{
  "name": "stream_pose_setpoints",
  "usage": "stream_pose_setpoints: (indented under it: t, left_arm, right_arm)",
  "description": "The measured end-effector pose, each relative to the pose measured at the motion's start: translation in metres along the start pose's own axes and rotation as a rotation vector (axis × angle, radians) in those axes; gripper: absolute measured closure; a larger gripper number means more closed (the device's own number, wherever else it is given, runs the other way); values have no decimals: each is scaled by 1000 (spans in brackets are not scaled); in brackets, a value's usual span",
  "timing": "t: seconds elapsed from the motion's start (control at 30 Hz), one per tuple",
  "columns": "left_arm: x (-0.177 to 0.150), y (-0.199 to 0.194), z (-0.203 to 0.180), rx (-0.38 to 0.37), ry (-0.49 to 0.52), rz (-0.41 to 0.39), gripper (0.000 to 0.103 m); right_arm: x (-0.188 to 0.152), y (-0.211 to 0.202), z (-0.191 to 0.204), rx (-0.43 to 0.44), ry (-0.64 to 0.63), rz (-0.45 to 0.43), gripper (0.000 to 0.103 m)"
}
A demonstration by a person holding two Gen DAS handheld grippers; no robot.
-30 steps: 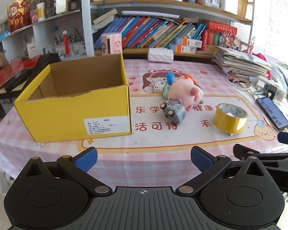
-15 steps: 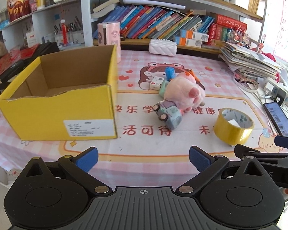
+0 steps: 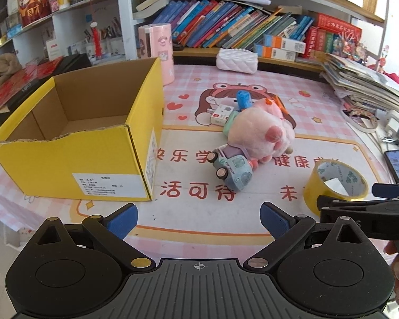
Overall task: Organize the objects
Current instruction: 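Move the right gripper to the yellow tape roll and grasp it, then grasp the blue toy truck with the left gripper while the right gripper lifts the tape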
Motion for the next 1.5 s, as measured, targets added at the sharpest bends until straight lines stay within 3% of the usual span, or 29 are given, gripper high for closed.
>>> stream_pose_setpoints:
  t: [0.23, 0.5, 0.73, 0.8, 0.9, 0.97, 1.0, 1.23, 1.5]
  left_arm:
    - [4, 10, -5, 24, -20, 12, 5]
    - [16, 45, -30, -3, -15, 9, 12]
    - [17, 88, -38, 26, -7, 48, 20]
    - [14, 96, -40, 28, 2, 65, 25]
    - [6, 107, -41, 28, -6, 111, 40]
    - [2, 113, -39, 28, -16, 137, 57]
    - [0, 114, -39, 25, -22, 139, 58]
    - [10, 87, -36, 0, -28, 96, 59]
    - [24, 33, -20, -88, -146, 32, 59]
  right_arm:
    - [3, 25, 1, 82, -1, 37, 12]
    - [54, -4, -20, 134, 68, -192, 13]
    - [64, -7, -36, 128, 48, -207, 13]
    - [65, -7, -38, 132, 40, -208, 13]
    - [65, -7, -38, 140, 19, -213, 13]
    - [63, -6, -37, 147, 4, -209, 13]
    - [63, -6, -37, 150, -1, -206, 13]
    - [59, -2, -35, 138, 2, -190, 13]
    - [47, 0, -21, 80, -2, -135, 13]
Point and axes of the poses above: each gripper's, at about its wrist camera, not at the fingertips, and y roughly the way its jaws point, z to its left, x to its top, the point moved 6 cm from there along y, roughly the way its jaws point, and after that the axes turned 15 degrees about -z, right-handed, at the moved point
